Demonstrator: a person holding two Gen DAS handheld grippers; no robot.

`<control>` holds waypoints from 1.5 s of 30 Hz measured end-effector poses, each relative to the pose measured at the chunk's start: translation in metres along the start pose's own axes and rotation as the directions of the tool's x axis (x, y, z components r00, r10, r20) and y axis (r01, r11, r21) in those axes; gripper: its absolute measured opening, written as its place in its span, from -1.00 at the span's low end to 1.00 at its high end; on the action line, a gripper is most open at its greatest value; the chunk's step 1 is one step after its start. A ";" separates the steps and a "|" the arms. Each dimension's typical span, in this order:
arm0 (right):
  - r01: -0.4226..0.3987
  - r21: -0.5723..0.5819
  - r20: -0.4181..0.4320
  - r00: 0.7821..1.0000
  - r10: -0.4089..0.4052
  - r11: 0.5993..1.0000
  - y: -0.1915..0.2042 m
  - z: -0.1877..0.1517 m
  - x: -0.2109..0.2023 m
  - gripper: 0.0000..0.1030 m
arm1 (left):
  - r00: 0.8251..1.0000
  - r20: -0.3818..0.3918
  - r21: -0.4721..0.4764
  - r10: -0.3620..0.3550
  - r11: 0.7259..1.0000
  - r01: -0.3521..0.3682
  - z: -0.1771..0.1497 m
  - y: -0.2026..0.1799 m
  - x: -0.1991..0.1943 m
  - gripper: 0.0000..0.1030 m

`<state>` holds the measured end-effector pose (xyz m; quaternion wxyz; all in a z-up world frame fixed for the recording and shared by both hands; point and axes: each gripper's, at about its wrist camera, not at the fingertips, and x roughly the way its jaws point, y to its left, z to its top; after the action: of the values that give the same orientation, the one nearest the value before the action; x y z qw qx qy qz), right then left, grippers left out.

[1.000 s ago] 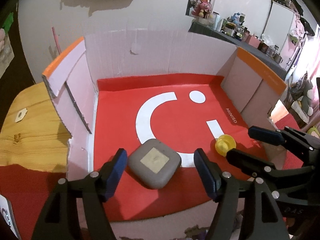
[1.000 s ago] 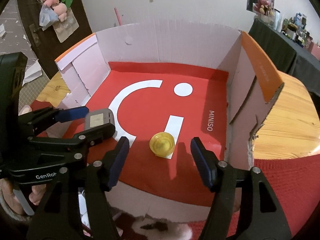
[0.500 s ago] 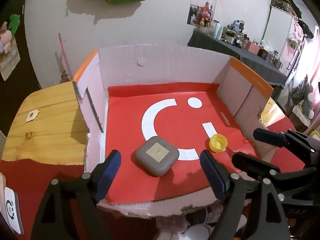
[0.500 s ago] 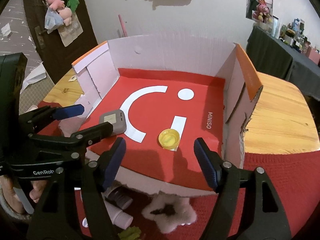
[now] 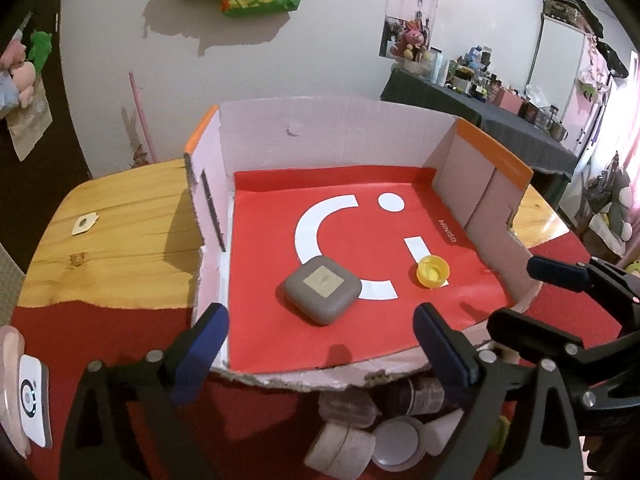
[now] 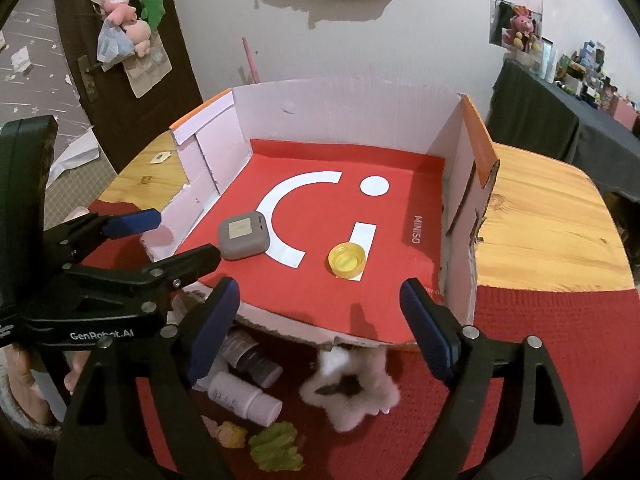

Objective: Organize objects
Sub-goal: 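Withdraw both open tools from the box back toward the cloth items, then grasp the white jar with the left tool while the right tool grasps the green pom-pom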

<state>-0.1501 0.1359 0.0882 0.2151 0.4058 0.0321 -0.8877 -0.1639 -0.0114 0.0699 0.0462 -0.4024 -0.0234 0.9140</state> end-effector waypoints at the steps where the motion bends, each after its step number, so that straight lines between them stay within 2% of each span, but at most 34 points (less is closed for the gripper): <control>1: -0.001 -0.001 0.001 1.000 0.001 1.000 0.001 -0.001 -0.001 0.60 | 1.000 0.002 -0.001 0.001 1.000 -0.001 -0.001 0.001 -0.002 0.86; 7: -0.001 0.000 0.000 1.000 0.001 1.000 0.004 -0.009 -0.009 0.61 | 1.000 0.002 -0.011 -0.001 1.000 0.002 -0.010 0.004 -0.009 0.91; 11: 0.010 -0.005 0.010 1.000 -0.010 1.000 0.006 -0.013 -0.013 0.84 | 1.000 0.002 -0.015 -0.005 1.000 0.005 -0.014 0.005 -0.013 0.91; 16: 0.011 -0.009 0.013 1.000 -0.011 1.000 0.008 -0.018 -0.016 0.84 | 1.000 0.004 -0.013 -0.004 1.000 0.004 -0.018 0.005 -0.018 0.98; 19: 0.014 0.000 0.017 1.000 -0.014 1.000 0.007 -0.020 -0.018 0.94 | 1.000 0.013 -0.002 0.005 1.000 -0.005 -0.021 0.003 -0.022 0.99; 45: 0.022 0.015 0.020 1.000 -0.022 1.000 0.010 -0.042 -0.029 0.94 | 1.000 -0.015 -0.016 0.005 1.000 -0.006 -0.044 0.008 -0.028 1.00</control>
<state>-0.0997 0.1463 0.0824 0.2025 0.3980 0.0279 -0.8943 -0.1130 -0.0224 0.0595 0.0406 -0.4096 -0.0294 0.9109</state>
